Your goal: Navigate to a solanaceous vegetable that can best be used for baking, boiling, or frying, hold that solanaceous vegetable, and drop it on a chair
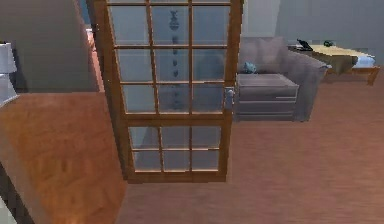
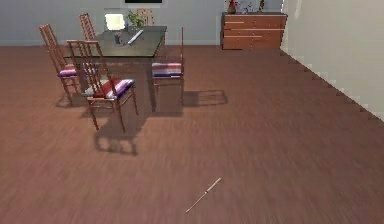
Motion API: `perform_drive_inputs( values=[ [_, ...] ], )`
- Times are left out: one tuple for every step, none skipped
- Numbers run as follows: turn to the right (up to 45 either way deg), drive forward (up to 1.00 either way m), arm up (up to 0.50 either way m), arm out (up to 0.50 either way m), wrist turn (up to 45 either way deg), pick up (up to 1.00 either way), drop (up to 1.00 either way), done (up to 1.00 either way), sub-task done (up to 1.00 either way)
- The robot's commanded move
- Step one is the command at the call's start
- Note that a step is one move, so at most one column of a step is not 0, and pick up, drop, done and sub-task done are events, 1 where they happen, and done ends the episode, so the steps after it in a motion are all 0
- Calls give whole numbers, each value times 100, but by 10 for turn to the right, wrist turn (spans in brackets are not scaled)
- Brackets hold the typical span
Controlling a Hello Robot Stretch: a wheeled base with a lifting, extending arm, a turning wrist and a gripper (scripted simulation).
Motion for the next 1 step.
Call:
perform_drive_inputs(
  values=[
    [-150,0,0,0,0,0,0,0,0]
  ],
)
